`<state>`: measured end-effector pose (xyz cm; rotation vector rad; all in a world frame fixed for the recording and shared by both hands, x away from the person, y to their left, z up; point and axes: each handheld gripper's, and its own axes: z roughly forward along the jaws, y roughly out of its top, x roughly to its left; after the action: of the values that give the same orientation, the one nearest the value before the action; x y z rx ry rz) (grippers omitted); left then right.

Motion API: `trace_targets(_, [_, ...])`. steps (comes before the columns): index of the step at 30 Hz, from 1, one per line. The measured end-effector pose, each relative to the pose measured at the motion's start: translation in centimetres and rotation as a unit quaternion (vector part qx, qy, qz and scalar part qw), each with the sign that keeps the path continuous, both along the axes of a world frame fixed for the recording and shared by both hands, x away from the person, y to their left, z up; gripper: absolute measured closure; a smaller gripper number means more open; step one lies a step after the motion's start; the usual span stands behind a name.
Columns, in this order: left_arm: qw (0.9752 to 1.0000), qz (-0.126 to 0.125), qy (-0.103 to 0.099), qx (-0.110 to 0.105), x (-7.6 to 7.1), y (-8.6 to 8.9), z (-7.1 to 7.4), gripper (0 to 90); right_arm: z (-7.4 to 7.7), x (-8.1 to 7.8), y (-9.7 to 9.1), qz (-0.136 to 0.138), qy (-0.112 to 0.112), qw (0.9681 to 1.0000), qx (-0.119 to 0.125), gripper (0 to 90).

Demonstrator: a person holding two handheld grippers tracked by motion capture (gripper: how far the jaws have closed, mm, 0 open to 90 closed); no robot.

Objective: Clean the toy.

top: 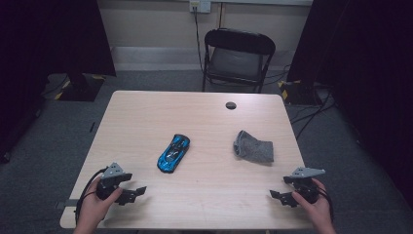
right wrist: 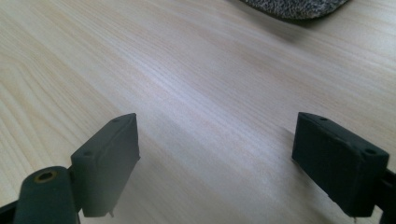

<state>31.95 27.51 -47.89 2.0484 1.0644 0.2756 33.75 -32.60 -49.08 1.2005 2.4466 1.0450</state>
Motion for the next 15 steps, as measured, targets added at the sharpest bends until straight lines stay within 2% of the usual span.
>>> trace_targets(15, [0.9999,-0.002,-0.007,0.009,-1.0,1.2,0.0,17.7,0.2,-0.8,-0.3,0.01,-0.011,0.9998,-0.01,14.2])
